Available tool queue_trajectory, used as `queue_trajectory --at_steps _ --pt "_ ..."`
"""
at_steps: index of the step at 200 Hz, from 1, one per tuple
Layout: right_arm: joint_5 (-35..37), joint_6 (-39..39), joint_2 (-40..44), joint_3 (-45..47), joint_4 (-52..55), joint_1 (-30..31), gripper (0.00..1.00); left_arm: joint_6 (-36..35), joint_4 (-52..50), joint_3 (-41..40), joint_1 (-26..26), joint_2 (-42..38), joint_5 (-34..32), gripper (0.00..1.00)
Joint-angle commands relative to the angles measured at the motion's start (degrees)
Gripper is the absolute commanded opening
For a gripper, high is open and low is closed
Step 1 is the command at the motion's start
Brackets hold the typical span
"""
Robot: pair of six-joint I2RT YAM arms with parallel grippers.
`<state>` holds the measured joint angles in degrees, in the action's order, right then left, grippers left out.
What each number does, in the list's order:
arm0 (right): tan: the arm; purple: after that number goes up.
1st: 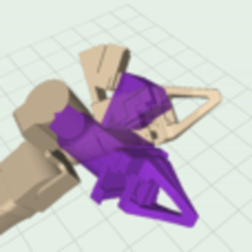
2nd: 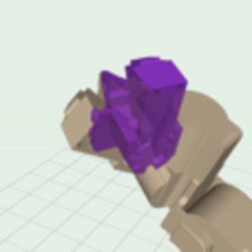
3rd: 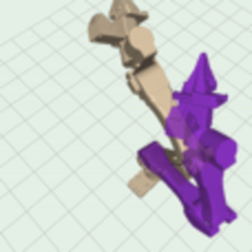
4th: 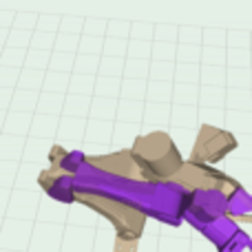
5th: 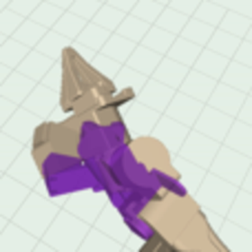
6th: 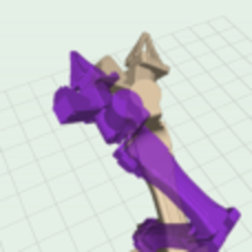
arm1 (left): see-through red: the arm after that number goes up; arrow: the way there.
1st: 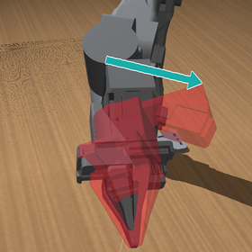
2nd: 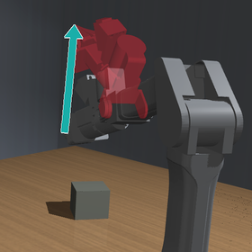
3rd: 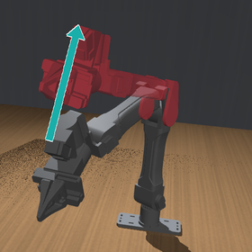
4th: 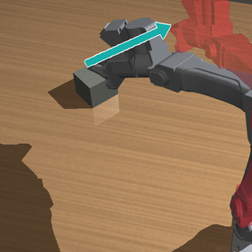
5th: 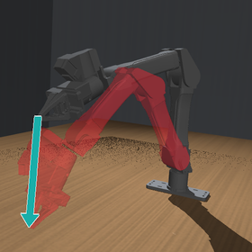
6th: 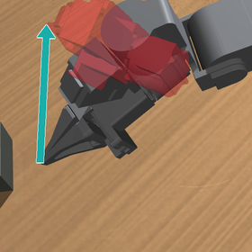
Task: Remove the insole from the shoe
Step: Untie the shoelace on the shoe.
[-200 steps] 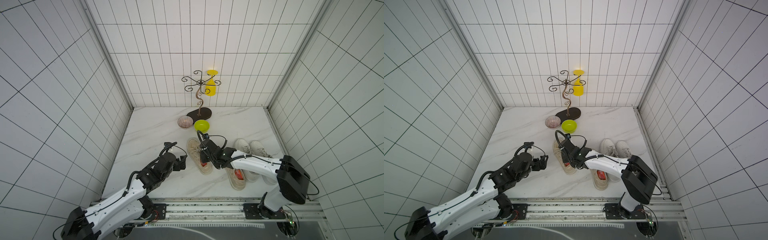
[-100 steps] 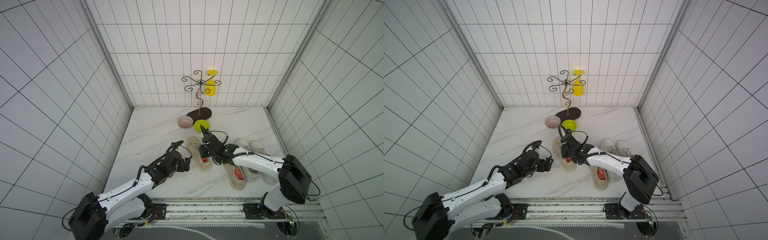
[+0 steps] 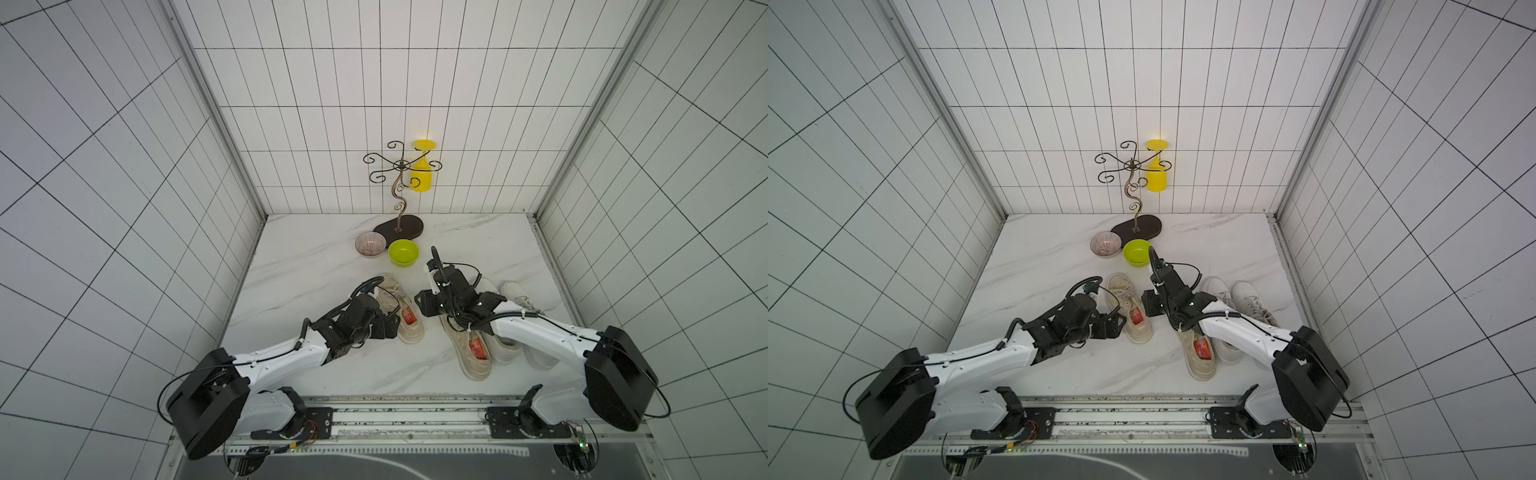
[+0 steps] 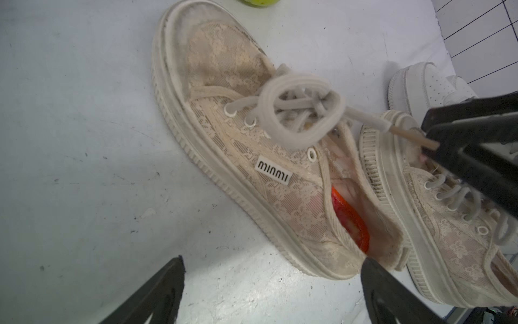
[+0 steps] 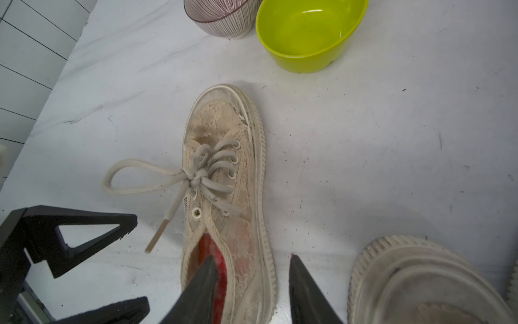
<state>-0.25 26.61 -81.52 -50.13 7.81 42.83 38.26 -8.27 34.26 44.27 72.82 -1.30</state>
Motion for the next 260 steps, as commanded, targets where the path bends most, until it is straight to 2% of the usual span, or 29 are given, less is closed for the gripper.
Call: queue_trajectory --at_steps 1,50,79,120,147,175,196,212,239,260 --pt "-1.0 -1.6 -1.1 3.6 -1.6 0.1 0.44 1.4 2.2 2.4 0.2 2.4 -0.5 0.97" --pt "0.5 -1.7 -2.5 7.0 -2.4 0.9 0.45 1.1 3.5 4.6 0.3 7.3 1.3 0.97" --pt "0.1 -2.1 -4.8 7.4 -3.2 3.6 0.45 0.6 2.7 6.1 0.3 10.0 1.3 0.97" --pt "-1.8 -1.7 -6.2 6.5 -5.1 8.1 0.46 0.3 -1.8 6.7 0.3 11.8 -3.5 0.91" --pt "0.1 -1.6 -5.7 6.2 -4.8 8.8 0.45 -0.1 -3.0 3.6 0.2 8.6 -6.6 0.85" --pt "2.4 -1.9 -2.8 6.4 -4.0 8.8 0.45 -0.3 -2.6 0.0 0.2 5.4 -8.1 0.73" --pt "3.7 -3.1 1.0 7.0 -4.1 8.8 0.45 -0.1 -1.9 -1.2 0.3 4.4 -7.8 0.57" --pt "2.7 -5.2 4.4 8.2 -5.6 8.8 0.44 -0.2 -0.6 -1.7 0.2 3.8 -6.7 0.49" --pt "0.3 -8.6 8.2 9.6 -9.3 9.5 0.44 -0.2 1.1 -1.9 0.2 3.4 -5.5 0.40" --pt "0.8 -8.2 7.8 7.6 -9.6 10.1 0.44 -0.5 1.4 -1.9 0.2 2.6 -5.3 0.38"
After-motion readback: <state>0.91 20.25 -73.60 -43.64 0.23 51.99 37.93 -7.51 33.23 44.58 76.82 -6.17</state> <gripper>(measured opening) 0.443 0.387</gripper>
